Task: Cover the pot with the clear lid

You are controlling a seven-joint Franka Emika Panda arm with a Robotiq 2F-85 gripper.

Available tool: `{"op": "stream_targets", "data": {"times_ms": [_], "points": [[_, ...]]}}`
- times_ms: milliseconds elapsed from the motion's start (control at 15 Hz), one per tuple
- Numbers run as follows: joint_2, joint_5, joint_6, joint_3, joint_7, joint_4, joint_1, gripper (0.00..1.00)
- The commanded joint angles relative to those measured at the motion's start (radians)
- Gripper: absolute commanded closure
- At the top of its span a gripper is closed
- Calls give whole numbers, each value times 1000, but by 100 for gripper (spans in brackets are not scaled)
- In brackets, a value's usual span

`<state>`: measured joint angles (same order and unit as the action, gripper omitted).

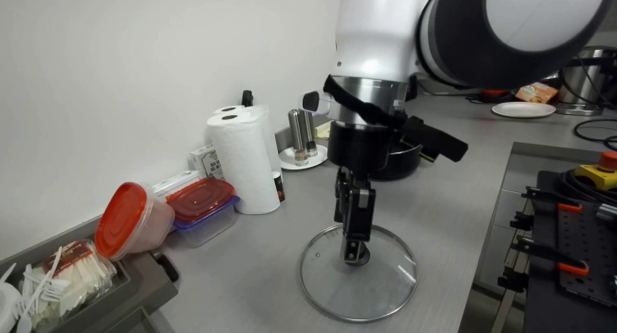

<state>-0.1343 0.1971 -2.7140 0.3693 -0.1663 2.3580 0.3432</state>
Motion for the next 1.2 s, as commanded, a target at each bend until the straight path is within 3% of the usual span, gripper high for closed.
{"op": "stream_targets", "data": {"times_ms": [0,533,1133], "points": [[-23,-97,-6,-8,-33,24,-8,0],[-118,-488,-65,-150,77,-26,-3,0],[-267,-650,-71,-252,199,-136,44,0]]}}
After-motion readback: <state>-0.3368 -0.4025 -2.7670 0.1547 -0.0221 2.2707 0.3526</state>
